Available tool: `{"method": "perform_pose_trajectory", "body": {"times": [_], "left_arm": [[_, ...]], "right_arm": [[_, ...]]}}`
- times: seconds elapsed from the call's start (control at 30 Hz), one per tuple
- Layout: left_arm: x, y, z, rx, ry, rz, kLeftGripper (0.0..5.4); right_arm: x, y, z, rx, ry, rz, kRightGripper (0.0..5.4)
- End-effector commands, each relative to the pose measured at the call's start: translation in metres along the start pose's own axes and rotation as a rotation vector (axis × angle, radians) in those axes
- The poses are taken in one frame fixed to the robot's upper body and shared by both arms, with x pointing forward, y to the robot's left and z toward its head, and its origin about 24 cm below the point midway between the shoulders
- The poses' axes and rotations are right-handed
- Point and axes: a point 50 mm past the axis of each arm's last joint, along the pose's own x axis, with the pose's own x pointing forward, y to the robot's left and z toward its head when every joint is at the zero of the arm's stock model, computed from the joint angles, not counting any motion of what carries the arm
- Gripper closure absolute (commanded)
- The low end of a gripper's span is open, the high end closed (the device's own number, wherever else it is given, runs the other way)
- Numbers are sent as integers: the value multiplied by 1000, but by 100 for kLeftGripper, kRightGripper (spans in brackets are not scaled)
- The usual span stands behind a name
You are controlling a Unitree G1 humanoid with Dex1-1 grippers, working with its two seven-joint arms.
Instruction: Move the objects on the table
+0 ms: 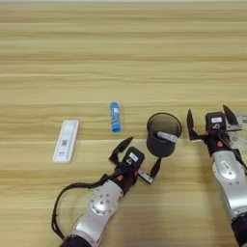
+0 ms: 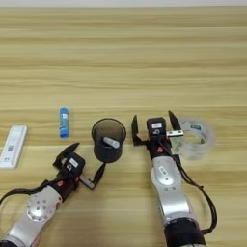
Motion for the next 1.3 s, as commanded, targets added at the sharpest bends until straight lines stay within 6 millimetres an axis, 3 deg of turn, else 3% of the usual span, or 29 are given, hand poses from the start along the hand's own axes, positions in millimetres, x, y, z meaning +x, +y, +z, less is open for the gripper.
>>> {"method": "perform_pose_trajectory", "body": {"times": [0.03,0.33,0.63,1.3], "left_arm": [[-8,8,-6,16,38,26,1],[-3,29,-5,0,39,127,1],[25,51,11,8,4,212,1],[38,63,6,-49,39,285,1]], "right_arm": [[2,1,2,-1,-6,-3,0],[4,3,2,-1,-6,1,0],[4,5,2,-3,-6,4,0],[3,5,2,-1,-7,2,0]]}}
